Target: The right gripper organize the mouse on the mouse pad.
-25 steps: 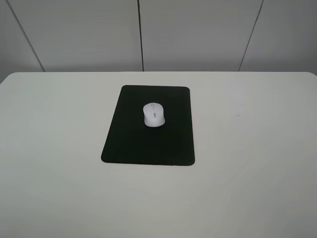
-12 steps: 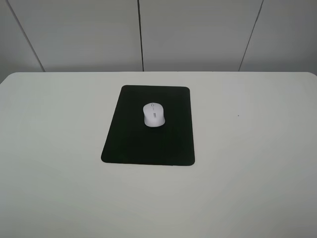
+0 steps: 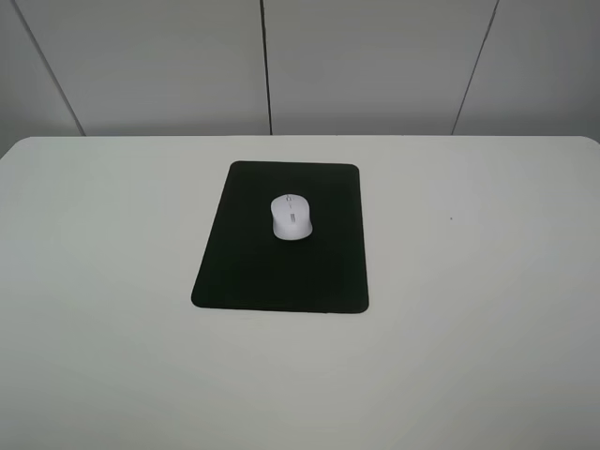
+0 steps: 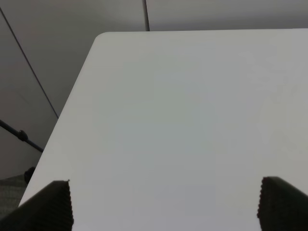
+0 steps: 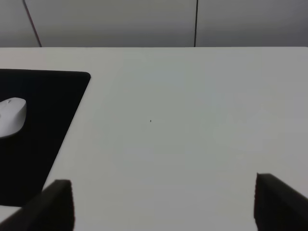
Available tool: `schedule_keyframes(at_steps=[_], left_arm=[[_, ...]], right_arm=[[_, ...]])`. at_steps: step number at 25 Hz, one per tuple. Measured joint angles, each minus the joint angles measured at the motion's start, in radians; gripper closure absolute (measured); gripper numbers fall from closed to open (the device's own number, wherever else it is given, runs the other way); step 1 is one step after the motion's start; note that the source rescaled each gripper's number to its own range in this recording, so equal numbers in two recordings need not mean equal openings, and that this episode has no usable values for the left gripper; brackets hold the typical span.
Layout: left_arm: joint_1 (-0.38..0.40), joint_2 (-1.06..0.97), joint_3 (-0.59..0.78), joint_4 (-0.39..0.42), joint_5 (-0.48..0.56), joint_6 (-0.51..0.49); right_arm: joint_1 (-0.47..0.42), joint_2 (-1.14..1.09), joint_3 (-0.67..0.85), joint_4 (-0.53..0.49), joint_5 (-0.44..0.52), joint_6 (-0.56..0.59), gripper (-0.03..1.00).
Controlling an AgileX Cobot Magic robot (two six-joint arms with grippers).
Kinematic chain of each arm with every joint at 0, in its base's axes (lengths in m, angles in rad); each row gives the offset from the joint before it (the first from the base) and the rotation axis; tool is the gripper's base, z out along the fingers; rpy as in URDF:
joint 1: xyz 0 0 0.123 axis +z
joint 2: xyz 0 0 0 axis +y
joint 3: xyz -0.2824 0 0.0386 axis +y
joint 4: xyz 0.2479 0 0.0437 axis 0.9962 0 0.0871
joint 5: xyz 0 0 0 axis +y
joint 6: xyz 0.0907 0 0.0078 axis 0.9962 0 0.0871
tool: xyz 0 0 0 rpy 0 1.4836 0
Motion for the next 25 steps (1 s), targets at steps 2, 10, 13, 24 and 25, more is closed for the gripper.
schedule_keyframes(at_steps=[2,10,13,24,25], left_arm=[[0.0,0.0,0.0,0.0,0.0,0.0],[0.0,0.0,0.0,0.0,0.0,0.0],[0.0,0.0,0.0,0.0,0.0,0.0],[0.0,0.0,0.0,0.0,0.0,0.0],[0.0,0.0,0.0,0.0,0.0,0.0]], right_arm=[[0.0,0.0,0.014,0.008,-0.011,-0.001,0.09],[0.0,0.0,0.024,0.018,-0.014,-0.003,0.09],[0.0,0.0,0.025,0.018,-0.011,-0.003,0.09],[-0.127,0.0,0.03,0.032,-0.008,-0.041,0.09],[-0.129,0.0,0.03,0.039,-0.008,-0.055,0.09]])
